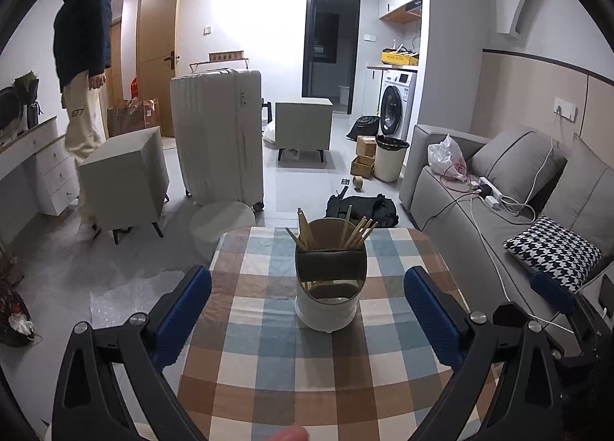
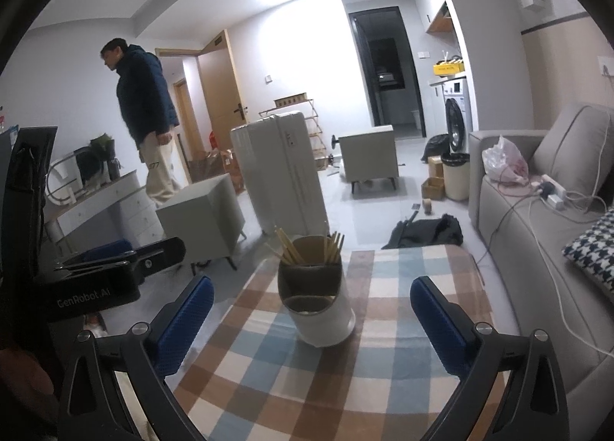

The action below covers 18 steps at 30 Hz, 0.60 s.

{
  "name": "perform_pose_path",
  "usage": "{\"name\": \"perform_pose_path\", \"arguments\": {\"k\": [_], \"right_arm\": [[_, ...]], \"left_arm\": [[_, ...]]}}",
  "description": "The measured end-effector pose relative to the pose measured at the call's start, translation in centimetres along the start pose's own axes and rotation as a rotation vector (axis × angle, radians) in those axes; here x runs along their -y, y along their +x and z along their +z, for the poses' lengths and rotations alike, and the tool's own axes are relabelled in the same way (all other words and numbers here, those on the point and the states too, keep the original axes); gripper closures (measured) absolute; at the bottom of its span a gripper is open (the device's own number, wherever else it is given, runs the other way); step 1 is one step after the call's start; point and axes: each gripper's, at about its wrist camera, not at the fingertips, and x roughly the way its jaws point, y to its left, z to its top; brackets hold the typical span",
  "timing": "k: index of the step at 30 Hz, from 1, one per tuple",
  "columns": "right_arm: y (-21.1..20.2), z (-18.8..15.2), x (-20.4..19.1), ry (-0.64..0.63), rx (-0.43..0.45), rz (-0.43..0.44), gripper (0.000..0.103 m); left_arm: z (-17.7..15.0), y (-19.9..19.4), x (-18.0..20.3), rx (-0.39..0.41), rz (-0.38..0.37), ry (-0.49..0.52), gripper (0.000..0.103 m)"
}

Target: Organize utensils

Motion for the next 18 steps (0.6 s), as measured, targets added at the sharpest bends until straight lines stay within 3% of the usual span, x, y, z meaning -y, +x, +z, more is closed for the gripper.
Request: {"name": "perform_pose_path", "arguments": {"k": [18], "right_arm": [[0.60, -0.47, 0.37, 0.008, -0.019, -0.011, 0.000]], "left_arm": [[-0.28, -0.16, -0.69, 0.039, 0.006, -0.019, 0.005]]}}
